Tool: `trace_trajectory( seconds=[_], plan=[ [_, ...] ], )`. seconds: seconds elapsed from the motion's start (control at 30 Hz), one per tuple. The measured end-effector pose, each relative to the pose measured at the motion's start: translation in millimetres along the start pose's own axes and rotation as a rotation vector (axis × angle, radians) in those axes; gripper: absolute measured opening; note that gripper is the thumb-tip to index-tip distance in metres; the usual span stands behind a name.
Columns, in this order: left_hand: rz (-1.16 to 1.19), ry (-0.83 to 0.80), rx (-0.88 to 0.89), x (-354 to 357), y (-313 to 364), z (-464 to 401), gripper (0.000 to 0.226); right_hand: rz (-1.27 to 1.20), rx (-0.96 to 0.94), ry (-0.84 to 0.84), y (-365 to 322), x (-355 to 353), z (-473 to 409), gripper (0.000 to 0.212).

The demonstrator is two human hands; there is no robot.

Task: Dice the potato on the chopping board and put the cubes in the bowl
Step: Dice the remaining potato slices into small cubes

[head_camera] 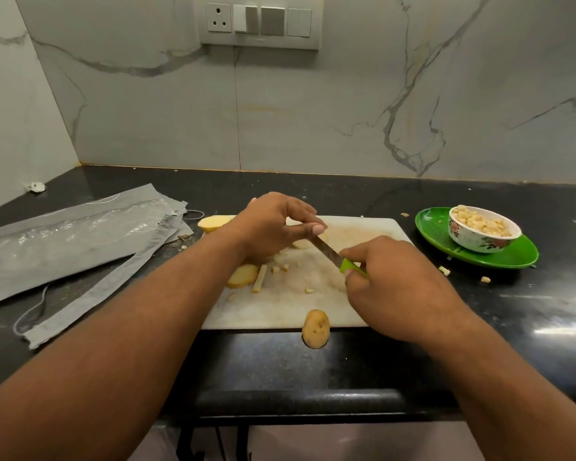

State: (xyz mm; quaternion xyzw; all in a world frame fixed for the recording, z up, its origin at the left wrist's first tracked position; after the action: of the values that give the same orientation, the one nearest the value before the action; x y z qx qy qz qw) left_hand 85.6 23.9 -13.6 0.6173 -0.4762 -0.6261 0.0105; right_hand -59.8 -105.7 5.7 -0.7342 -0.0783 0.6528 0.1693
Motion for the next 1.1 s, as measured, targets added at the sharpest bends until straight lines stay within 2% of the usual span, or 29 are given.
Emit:
trace_trajectory(
  seconds=[0.07, 0.17, 0.27, 0.3, 0.43, 0.73, 0.87, 1.1],
  plan=[
    [0.023, -0.004, 0.008, -3.2, -3.6, -1.2, 0.019, -0.054, 0.011, 0.035, 2.7, -5.6, 0.3, 0.038],
    [0.001, -0.022, -0.002, -5.8, -4.4, -0.1, 0.039, -0.080, 0.035, 0.068, 7.8, -10.5, -2.4, 0.035],
    [-0.107, -0.006, -0.087, -7.9, -7.7, 1.5, 0.063, 0.022, 0.085, 0.066, 12.3, -8.8, -9.4, 0.031],
    [-0.170, -0.011, -0.118, -8.7, -8.8, 1.3, 0.064, 0.053, 0.098, 0.061, 12.3, -8.0, -11.7, 0.031],
    [-0.416, -0.060, -0.174, -5.3, -8.2, -2.7, 0.047, 0.139, 0.082, 0.055, 5.9, -4.9, -20.5, 0.028],
    [-0.466, 0.055, -0.232, 9.1, 1.1, -12.9, 0.028, 0.229, 0.020, 0.013, -14.4, 7.3, -24.9, 0.009],
    [-0.443, 0.078, -0.305, 8.8, -1.9, -15.3, 0.028, 0.216, 0.006, -0.023, -18.5, 10.5, -15.2, 0.013],
    [-0.435, 0.060, -0.310, 8.8, -3.7, -14.7, 0.029, 0.263, 0.043, -0.054, -19.3, -3.9, 16.3, 0.017]
  ],
)
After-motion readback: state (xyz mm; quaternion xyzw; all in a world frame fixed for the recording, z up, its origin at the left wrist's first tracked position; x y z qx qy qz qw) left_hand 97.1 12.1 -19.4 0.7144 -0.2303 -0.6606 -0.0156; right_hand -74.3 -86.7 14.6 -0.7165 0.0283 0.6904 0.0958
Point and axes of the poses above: each hand's wrist, its own z-axis away from the middle knuckle, its own x-axis out of the palm, y = z × x, the point moved 6 cm from there along -z, towards the middle knuckle, and after that the axes turned 1 degree about -y, right-handed, at the moved point
